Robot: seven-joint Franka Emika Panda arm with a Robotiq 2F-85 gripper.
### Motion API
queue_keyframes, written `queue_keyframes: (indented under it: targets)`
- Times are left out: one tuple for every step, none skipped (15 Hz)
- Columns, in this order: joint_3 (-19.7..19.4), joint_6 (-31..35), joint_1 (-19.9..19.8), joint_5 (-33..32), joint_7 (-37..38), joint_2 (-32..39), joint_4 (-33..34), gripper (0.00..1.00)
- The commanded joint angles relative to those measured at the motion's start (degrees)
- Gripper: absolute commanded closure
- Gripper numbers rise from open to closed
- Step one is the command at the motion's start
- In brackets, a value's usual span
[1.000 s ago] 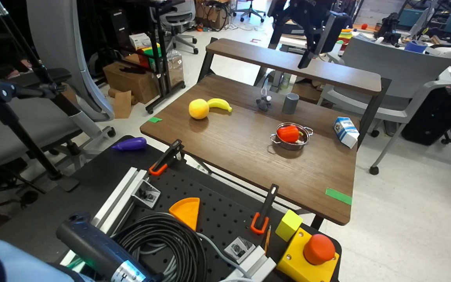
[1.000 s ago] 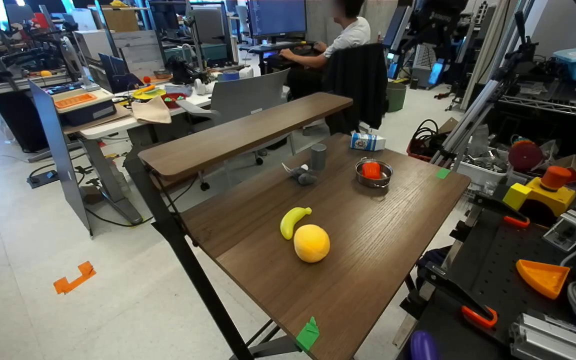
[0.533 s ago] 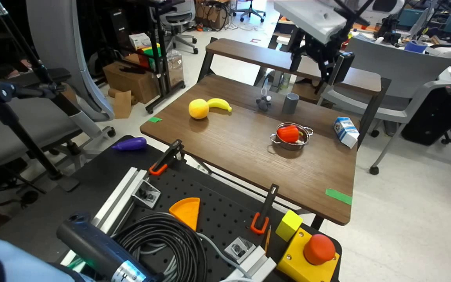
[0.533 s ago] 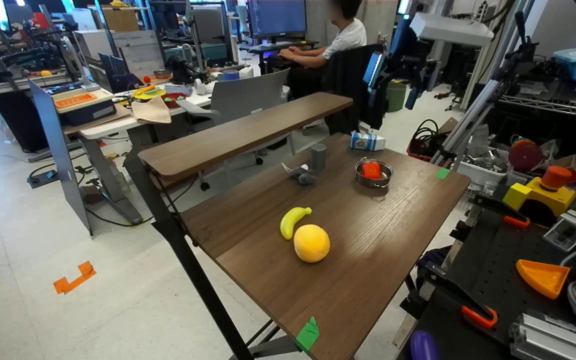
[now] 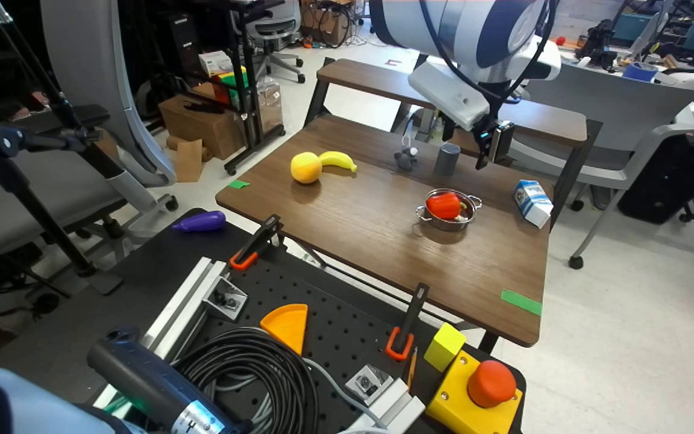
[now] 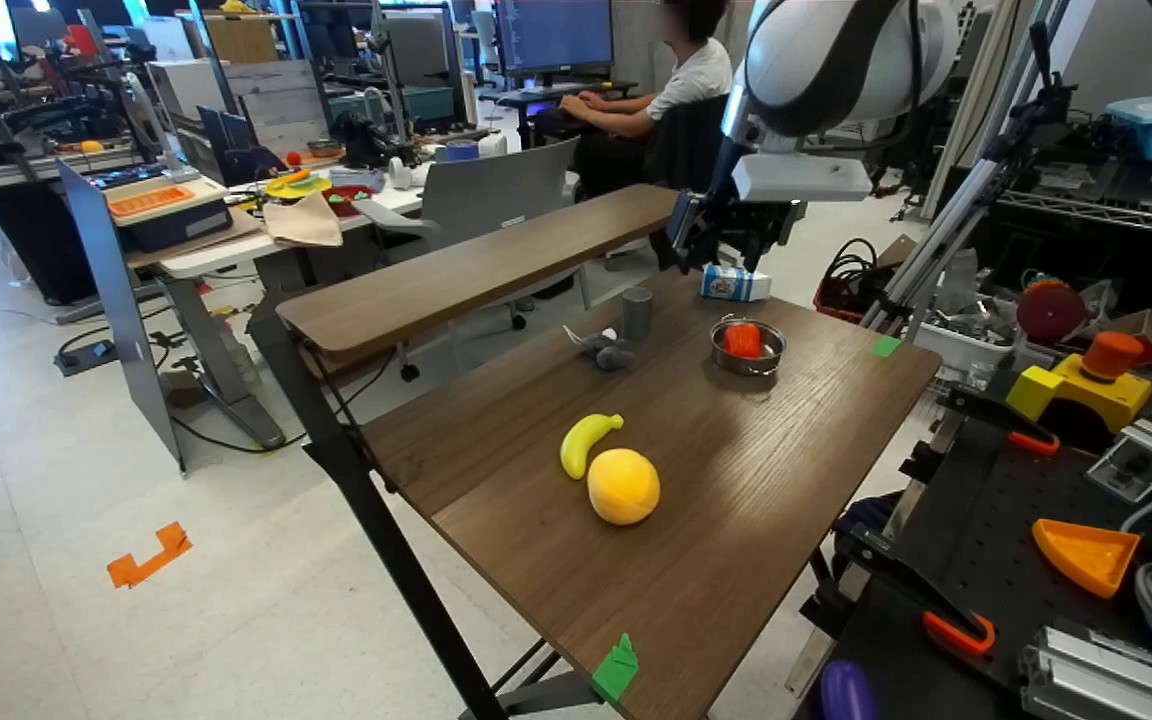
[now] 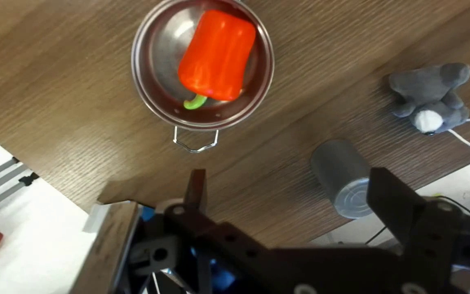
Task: Move the grey object forward
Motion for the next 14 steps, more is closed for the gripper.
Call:
queue_keyframes:
  targets:
    - [-2.2,5.9,3.3,-1.2,0.8,6.2,4.8,0.00]
    - [-2.1,7.3,3.7,-0.9,0.3,7.3,5.6,0.00]
    - [-1.9,8.7,4.0,-0.7,-0.3,8.4,6.6,0.00]
    - [-1.8,9.8,4.4,-0.6,-0.6,9.5,7.5,0.00]
    - [-1.8,10.8,4.9,-0.6,-0.9,10.7,8.4,0.00]
    - [-2.0,11.5,5.4,-0.6,-1.1,11.6,9.3,0.00]
    - [-2.1,11.9,5.8,-0.5,-1.4,12.7,10.4,0.00]
    - [-2.3,12.1,6.2,-0.6,-1.6,13.6,11.4,0.00]
    - [-2.6,12.3,6.6,-0.6,-1.7,14.7,12.5,0.00]
    - [-3.0,12.3,6.9,-0.6,-1.9,15.7,13.5,0.00]
    - [-3.3,12.2,7.2,-0.7,-1.9,16.4,14.3,0.00]
    - [-4.0,12.2,7.6,-0.8,-1.8,17.2,15.0,0.00]
    - [-4.4,12.3,7.9,-0.8,-1.9,17.8,15.7,0.00]
    - [-5.1,12.0,8.4,-0.9,-1.8,18.3,16.3,0.00]
